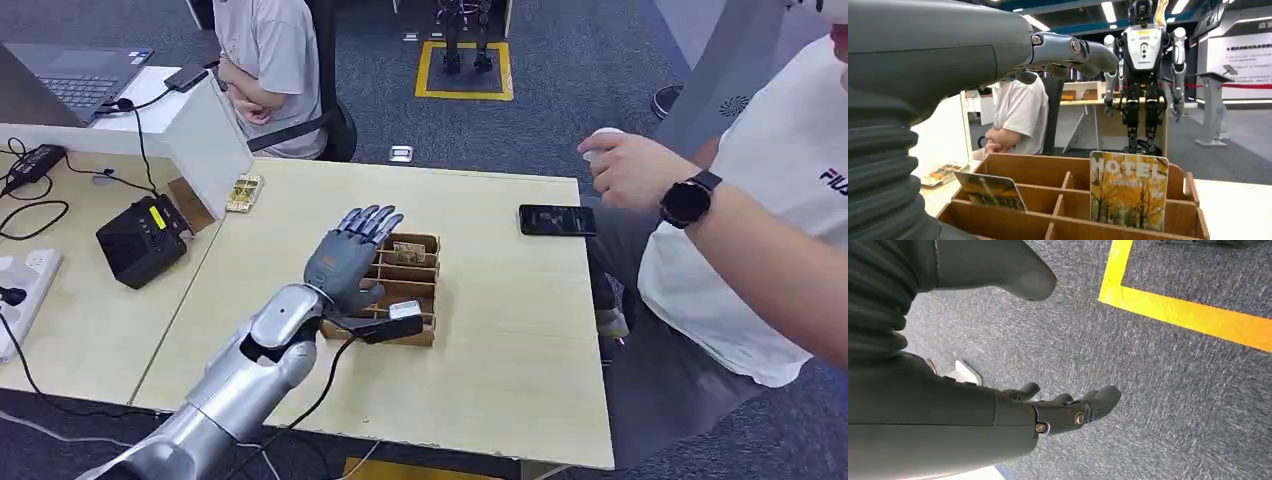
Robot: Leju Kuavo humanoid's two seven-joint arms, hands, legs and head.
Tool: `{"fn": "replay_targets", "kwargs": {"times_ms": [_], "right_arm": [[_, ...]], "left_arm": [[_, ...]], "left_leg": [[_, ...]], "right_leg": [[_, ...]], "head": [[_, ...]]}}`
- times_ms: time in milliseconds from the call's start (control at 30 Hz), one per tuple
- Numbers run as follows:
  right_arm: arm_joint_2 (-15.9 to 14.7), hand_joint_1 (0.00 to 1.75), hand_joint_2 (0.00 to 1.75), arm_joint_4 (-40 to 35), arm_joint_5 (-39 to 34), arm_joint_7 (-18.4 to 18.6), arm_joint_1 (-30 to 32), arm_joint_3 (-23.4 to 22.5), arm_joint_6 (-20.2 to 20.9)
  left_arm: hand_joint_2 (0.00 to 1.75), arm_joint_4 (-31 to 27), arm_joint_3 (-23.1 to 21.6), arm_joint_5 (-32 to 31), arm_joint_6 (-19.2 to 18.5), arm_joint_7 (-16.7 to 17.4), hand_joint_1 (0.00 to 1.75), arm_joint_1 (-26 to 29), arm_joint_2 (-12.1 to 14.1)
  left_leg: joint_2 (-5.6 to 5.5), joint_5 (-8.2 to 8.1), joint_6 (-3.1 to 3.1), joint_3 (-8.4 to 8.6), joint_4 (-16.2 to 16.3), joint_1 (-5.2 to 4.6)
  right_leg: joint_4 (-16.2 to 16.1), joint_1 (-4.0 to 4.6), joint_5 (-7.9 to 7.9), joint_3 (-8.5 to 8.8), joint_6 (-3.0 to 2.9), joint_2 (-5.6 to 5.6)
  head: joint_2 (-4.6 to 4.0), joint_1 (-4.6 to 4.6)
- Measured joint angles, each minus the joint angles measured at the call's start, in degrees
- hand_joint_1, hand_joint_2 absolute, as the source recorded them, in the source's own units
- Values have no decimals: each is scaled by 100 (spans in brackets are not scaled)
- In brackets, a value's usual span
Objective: Pass the card to the sensor for recognition and then transmit it.
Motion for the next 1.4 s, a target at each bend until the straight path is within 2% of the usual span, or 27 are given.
{"fn": "replay_targets", "kwargs": {"times_ms": [133, 267, 500, 667, 967, 1300, 1400], "right_arm": [[0, 0, 175, 0, 0, 9, 3, 20, 2], [0, 0, 175, 0, 0, 11, 4, 39, 0], [0, 0, 175, 0, 0, -4, 10, 52, 0], [0, 0, 175, 0, 0, 0, 23, 77, -7], [0, 0, 175, 0, 0, 0, 30, 85, -2], [0, 0, 175, 0, 0, 11, 29, 90, 0], [0, 0, 175, 0, 0, 13, 29, 92, -2]], "left_arm": [[175, 99, 0, -64, 44, 31, 0, -7, -22], [175, 267, 13, -389, 186, 120, 0, -18, -18], [175, 498, 216, -601, 286, 114, 0, -15, 7], [175, 516, 463, -507, 267, 48, 0, -24, 76], [175, 322, 985, -247, 5, -81, 0, -187, 172], [175, 313, 1095, -227, -44, -107, 0, -196, 221], [175, 313, 1117, -86, -120, -223, 0, -195, 221]], "left_leg": [[0, 0, 0, -1, 0, 0], [0, 0, 0, -1, 0, 0], [0, 0, 0, -2, 0, 0], [0, 0, 0, -2, 0, 0], [0, 1, 0, -2, 0, 0], [0, 0, 0, -3, 0, 0], [0, 0, 0, -3, 0, 0]], "right_leg": [[0, 0, 0, 0, 0, 0], [0, 0, 0, 1, 0, 0], [1, 0, 0, 1, 0, -1], [2, 0, 0, 1, 0, 0], [2, 0, 1, 1, 0, -1], [2, 0, 1, 1, 0, -1], [2, 0, 1, 1, 0, -1]], "head": [[0, 0], [0, 0], [0, 0], [0, 0], [0, 0], [0, 0], [0, 0]]}}
